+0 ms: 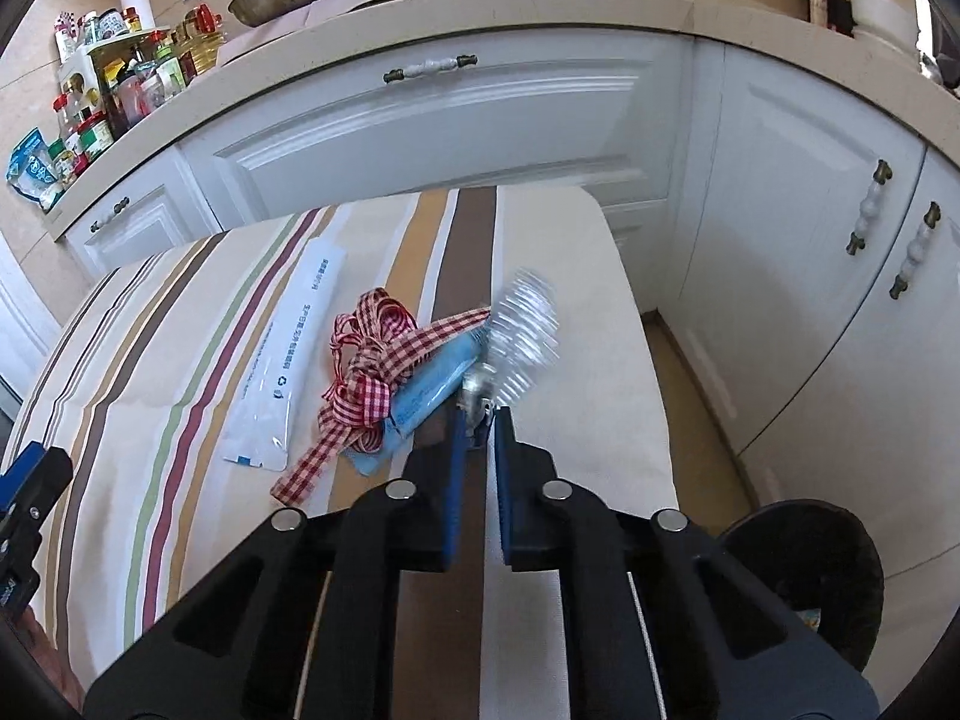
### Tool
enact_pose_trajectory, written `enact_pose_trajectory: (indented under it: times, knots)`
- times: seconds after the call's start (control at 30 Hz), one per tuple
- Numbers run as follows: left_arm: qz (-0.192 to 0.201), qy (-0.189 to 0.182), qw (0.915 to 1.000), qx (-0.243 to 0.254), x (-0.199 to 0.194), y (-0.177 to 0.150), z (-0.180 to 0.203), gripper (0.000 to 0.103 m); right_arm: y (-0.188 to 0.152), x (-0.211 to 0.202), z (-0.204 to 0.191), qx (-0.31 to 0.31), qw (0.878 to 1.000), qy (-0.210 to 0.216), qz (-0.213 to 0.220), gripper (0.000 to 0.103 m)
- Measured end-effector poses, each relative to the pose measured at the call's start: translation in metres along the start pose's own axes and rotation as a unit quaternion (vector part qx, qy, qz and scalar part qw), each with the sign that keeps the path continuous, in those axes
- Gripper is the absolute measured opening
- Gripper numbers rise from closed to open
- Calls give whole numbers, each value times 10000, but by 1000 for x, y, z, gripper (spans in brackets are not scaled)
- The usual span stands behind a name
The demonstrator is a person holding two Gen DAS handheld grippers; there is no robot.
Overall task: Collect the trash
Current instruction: 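Grasp the silver foil wrapper with the right tool, then grasp the red-white checkered ribbon with the left tool while the right tool holds the foil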
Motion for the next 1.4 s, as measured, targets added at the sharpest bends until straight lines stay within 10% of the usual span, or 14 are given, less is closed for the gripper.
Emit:
enact_pose_trajectory:
  times: [0.87,1.4]
  knots:
    - [-179,-761,9948,649,-2,0,105,70,-27,-82,66,321,9966,-162,741,5]
    - [-575,-878,9899,950,20,-11,142,22,-52,-101,128,771,9927,-359,860,5]
Point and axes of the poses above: each gripper's, at about its wrist camera, not at the fingertips, and x roughly the way its jaws point, z to its right, y to its top, the point moved 4 cm from there along x, roughly the way its jaws point, and after that the axes turned 7 degrees about y, right-handed, at the moved point
